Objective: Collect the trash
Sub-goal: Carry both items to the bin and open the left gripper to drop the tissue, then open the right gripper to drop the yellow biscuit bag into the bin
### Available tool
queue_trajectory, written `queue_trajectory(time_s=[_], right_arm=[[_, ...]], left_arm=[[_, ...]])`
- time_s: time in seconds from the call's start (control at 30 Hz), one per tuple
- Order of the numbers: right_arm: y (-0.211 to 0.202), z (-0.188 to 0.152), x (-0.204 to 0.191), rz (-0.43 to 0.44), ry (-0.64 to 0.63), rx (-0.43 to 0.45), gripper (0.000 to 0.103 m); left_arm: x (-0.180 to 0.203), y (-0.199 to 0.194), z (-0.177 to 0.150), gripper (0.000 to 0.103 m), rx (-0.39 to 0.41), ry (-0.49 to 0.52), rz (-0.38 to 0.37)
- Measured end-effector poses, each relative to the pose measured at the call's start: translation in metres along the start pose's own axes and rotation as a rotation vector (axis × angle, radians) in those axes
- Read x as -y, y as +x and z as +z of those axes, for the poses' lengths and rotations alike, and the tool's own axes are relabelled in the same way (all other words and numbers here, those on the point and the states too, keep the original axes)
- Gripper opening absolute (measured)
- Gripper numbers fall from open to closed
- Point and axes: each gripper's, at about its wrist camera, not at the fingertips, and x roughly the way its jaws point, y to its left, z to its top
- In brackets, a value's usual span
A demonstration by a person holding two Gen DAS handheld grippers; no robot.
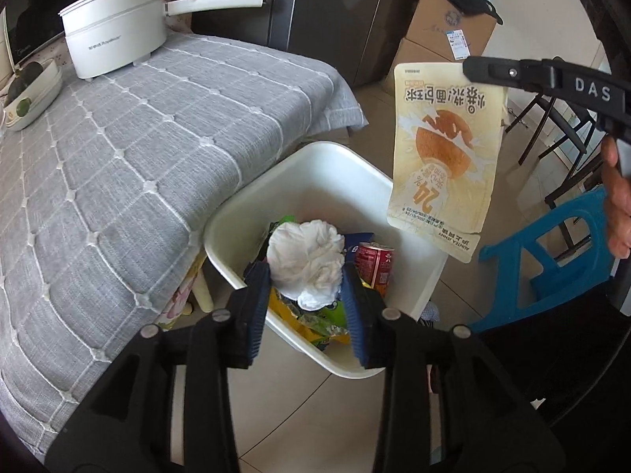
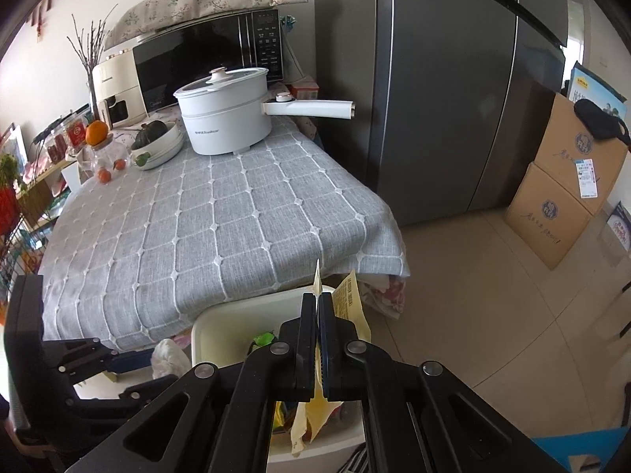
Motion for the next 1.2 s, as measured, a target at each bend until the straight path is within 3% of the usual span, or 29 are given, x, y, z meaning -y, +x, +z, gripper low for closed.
queue_trajectory(time_s=[0.1, 0.5, 0.63, 0.73, 0.8, 1.0, 1.2], right_arm=[[0.000, 0.001, 0.006, -0.003, 0.015, 0.001, 0.002], [0.028, 0.010, -0.008, -0.033, -0.022, 0.000, 0.003], [0.039, 0.010, -0.014, 0.019, -0.005, -0.020, 0.005], [0.033, 0.008, -0.012, 0.065, 0.057, -0.025, 0.029], [0.022, 0.005, -0.010, 0.062, 0.087, -0.001, 0.057], [-0.018, 0.000, -0.012, 0.061, 0.118, 0.073, 0.076], [-0.051, -0.018, -0.012, 0.057, 0.191, 0.098, 0.082]], left_arm=[[0.000, 0.002, 0.001, 0.076, -0.023, -0.023, 0.037], [-0.011, -0.038, -0.016, 0.094, 0.021, -0.081, 0.103], [-0.019, -0.052, -0.026, 0.099, 0.039, -0.132, 0.129], [-0.024, -0.063, -0.033, 0.102, 0.050, -0.162, 0.171], [-0.024, -0.071, -0.035, 0.102, 0.067, -0.160, 0.225], [-0.026, -0.094, -0.040, 0.102, 0.095, -0.212, 0.260], [-0.026, -0.112, -0.049, 0.102, 0.116, -0.279, 0.307]])
